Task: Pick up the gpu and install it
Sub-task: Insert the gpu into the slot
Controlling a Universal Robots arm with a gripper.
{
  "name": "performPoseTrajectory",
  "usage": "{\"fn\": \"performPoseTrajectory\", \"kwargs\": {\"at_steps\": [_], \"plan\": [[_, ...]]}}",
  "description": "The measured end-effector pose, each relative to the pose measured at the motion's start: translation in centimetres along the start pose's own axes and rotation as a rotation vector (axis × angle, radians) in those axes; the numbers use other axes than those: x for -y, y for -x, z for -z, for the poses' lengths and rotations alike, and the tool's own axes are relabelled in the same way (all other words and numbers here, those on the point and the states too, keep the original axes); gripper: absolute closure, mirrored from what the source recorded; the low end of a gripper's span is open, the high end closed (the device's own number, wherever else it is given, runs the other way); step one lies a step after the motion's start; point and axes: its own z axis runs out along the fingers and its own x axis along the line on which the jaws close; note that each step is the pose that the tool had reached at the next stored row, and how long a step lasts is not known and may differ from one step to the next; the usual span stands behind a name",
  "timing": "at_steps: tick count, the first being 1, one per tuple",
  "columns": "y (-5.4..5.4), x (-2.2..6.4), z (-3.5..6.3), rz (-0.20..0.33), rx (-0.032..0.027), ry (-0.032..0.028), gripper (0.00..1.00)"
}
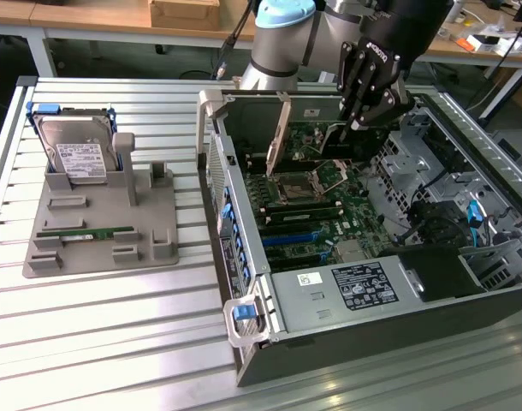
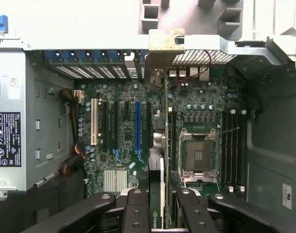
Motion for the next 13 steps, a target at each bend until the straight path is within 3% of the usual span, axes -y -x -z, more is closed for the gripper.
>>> {"fn": "performPoseTrajectory", "kwargs": {"at_steps": [13], "plan": [[-0.12, 0.04, -0.68, 0.0, 0.0, 0.0, 0.74]]}}
